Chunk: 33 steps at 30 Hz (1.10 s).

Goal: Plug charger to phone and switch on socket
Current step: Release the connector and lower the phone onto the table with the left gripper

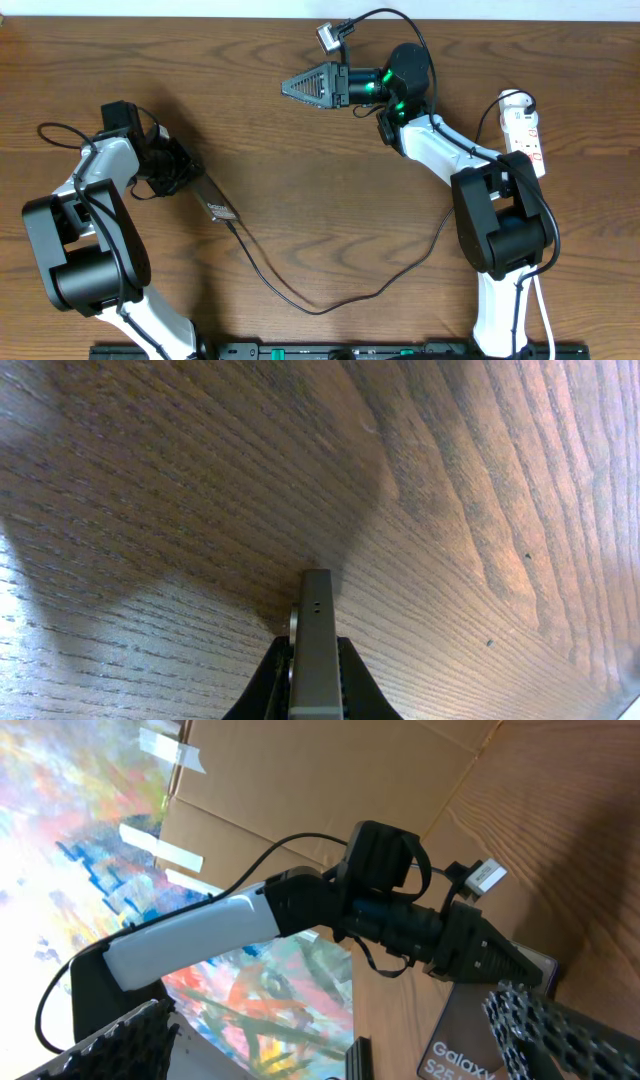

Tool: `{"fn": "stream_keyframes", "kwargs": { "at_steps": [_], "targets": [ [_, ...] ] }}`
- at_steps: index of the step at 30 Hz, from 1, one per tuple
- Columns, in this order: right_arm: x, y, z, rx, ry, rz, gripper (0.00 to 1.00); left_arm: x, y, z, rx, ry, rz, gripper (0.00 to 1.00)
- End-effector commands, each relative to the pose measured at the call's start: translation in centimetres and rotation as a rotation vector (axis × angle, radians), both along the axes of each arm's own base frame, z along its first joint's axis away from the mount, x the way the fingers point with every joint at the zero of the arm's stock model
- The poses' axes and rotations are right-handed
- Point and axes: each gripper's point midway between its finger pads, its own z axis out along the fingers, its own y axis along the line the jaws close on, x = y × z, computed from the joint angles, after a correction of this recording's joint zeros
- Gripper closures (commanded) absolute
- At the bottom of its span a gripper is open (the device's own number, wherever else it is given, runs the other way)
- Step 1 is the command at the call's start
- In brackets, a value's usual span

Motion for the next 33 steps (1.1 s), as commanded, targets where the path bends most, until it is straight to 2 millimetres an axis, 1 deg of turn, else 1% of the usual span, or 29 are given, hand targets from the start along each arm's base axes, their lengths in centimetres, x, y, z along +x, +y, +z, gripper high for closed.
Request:
{"fn": "stream_keyframes", "kwargs": {
  "at_steps": [1,10,11,13,15,23,32,33],
  "targets": [
    [0.2,-0.2,0.6,0.006,-0.015,-0.002,0.01,0.0,-0.2,0.4,-0.007,-0.008,-0.006,0.93],
    [0.2,-0.2,0.6,0.006,-0.015,0.0,0.01,-0.2,-0.3,0.3,-0.008,-0.002,-0.006,0.92],
    [0.2,-0.2,0.6,0.006,-0.015,0.001,0.01,-0.2,-0.3,0.3,-0.009,0.0,-0.006,0.92],
    [0.2,-0.2,0.6,0.006,-0.015,0.001,0.01,-0.3,-0.3,0.3,-0.01,0.003,-0.006,0.86],
    [0.2,-0.2,0.6,0.006,-0.015,0.001,0.01,-0.3,-0.3,0.3,-0.01,0.005,-0.006,0.83],
    [0.1,-0.2,0.6,0.005,-0.016,0.003,0.01,-1.1,-0.6,-0.3,-0.017,0.026,-0.006,0.83],
    [0.1,-0.2,0.6,0.004,-0.016,0.007,0.01,-1.2,-0.6,-0.3,-0.018,0.028,-0.006,0.83],
    [0.1,-0.2,0.6,0.004,-0.016,0.007,0.01,-1.2,-0.6,-0.3,-0.018,0.028,-0.006,0.78]
  ]
}}
